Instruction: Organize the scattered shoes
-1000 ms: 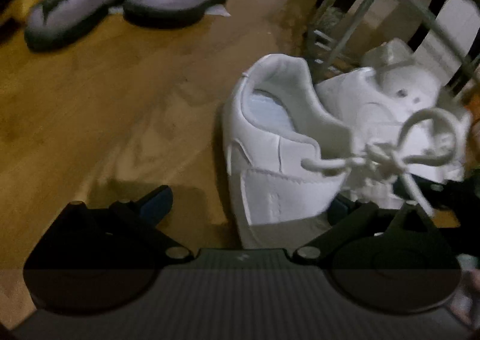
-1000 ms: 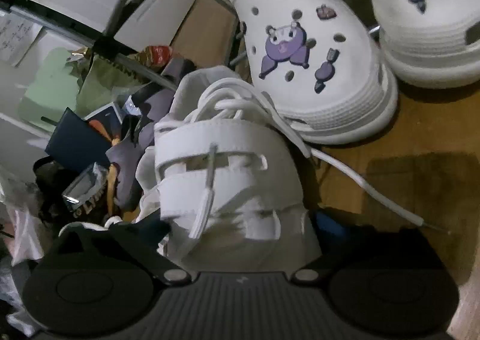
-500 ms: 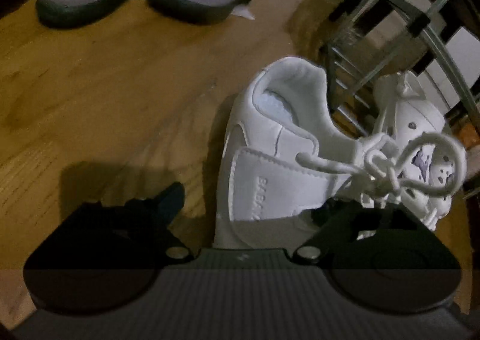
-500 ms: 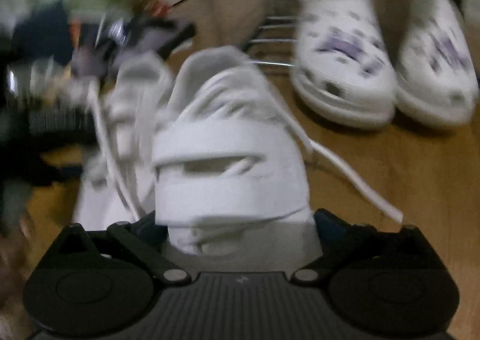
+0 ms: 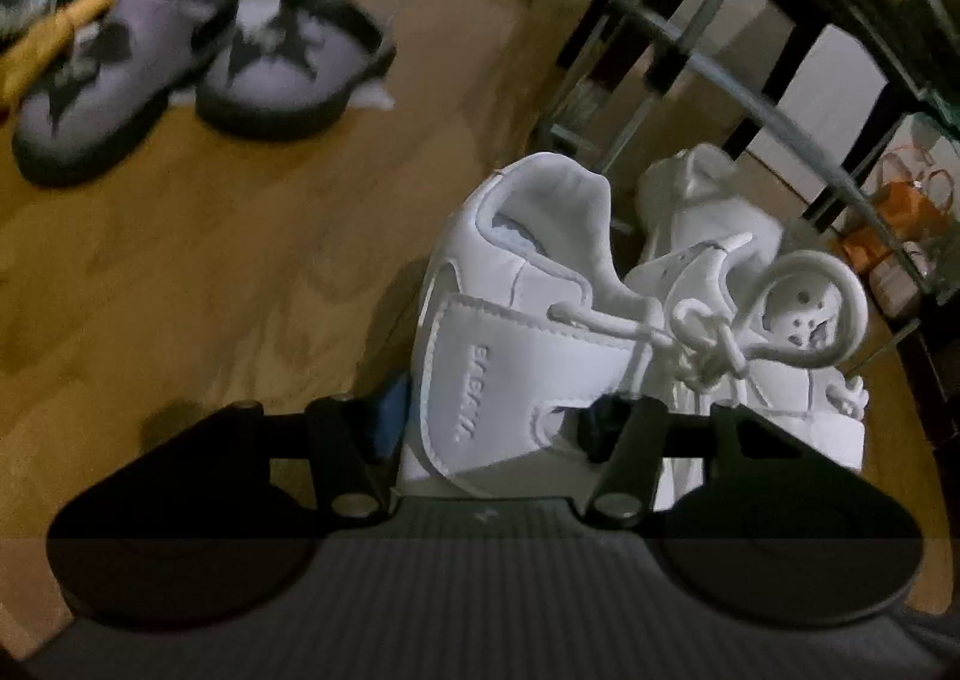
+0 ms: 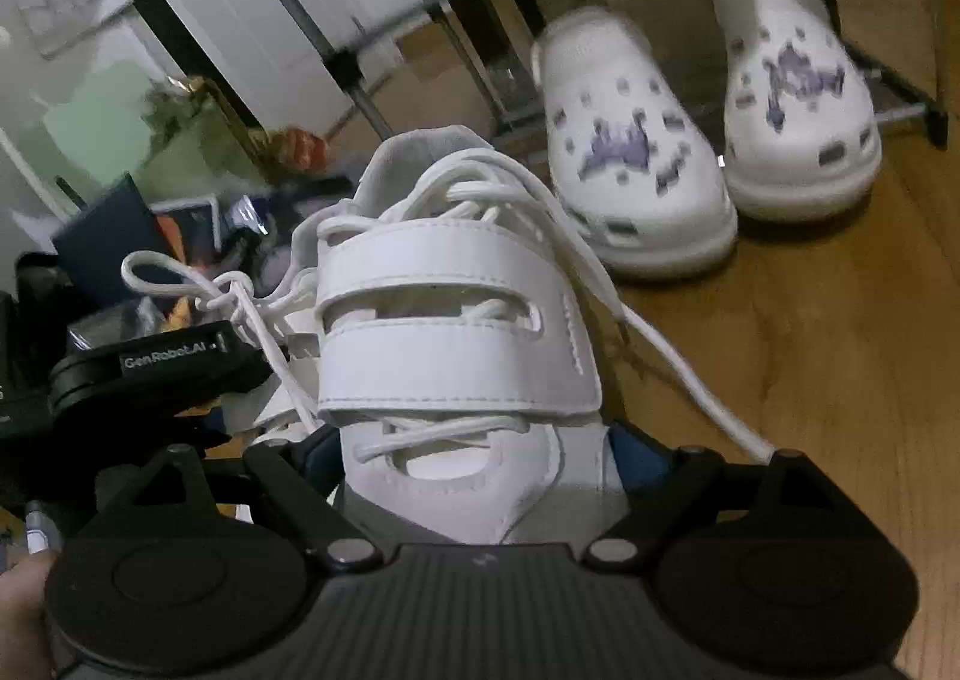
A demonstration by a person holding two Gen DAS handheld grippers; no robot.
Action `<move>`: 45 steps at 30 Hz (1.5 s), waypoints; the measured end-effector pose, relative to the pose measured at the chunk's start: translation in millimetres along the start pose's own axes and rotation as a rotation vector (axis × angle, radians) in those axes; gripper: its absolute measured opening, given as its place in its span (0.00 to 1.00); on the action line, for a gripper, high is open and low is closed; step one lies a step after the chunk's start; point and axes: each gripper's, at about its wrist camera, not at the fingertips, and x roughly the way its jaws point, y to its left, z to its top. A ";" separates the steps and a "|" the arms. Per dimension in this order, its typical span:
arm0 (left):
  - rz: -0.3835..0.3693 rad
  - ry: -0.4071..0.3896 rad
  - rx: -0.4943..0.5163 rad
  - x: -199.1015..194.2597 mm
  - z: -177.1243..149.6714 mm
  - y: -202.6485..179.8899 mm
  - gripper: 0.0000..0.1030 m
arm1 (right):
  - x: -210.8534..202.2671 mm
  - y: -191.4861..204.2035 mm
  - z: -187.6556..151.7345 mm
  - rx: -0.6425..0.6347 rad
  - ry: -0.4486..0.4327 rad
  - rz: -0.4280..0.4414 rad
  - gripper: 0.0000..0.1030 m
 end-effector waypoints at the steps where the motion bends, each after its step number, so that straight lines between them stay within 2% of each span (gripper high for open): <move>1: -0.006 -0.003 -0.008 -4.2 2.2 -1.5 0.52 | -2.2 4.6 3.2 -0.021 -0.011 -0.007 0.87; 4: -0.022 -0.038 0.004 -20.2 7.6 -10.8 0.52 | -15.6 20.8 11.9 -0.083 -0.058 -0.034 0.87; 10: 0.002 -0.163 0.101 -65.1 10.3 -63.7 0.52 | -67.8 35.4 27.6 -0.075 -0.123 -0.035 0.87; 14: -0.042 -0.158 0.077 -67.2 18.8 -88.6 0.52 | -100.4 33.2 44.0 -0.079 -0.164 -0.079 0.87; 16: -0.039 -0.167 0.065 -63.9 25.5 -104.1 0.52 | -109.2 28.3 55.5 -0.070 -0.170 -0.096 0.87; 20: -0.031 -0.169 0.107 -38.4 60.4 -143.0 0.53 | -117.4 21.5 94.5 -0.061 -0.172 -0.160 0.87; 24: -0.032 -0.158 0.130 -5.3 90.8 -161.5 0.53 | -98.1 4.4 160.5 -0.096 -0.206 -0.191 0.87; 28: 0.006 -0.168 0.130 49.1 132.0 -181.8 0.51 | -60.5 -14.1 227.7 -0.126 -0.227 -0.226 0.87; 31: 0.035 -0.191 0.093 72.4 153.9 -184.6 0.48 | -29.7 -27.3 255.9 -0.181 -0.225 -0.258 0.91; 35: 0.061 -0.177 0.070 85.4 166.8 -181.1 0.47 | -13.8 -36.6 252.1 -0.231 -0.196 -0.357 0.92; 38: 0.058 -0.169 0.065 89.5 163.9 -180.2 0.48 | -18.0 -60.8 225.3 -0.154 -0.278 -0.300 0.94; 40: 0.060 -0.168 0.072 88.8 164.7 -180.8 0.46 | -14.4 -61.8 215.8 -0.166 -0.317 -0.317 0.95; 45: 0.061 -0.153 0.094 86.4 168.9 -180.3 0.46 | 2.2 -51.3 232.9 -0.183 -0.318 -0.349 0.94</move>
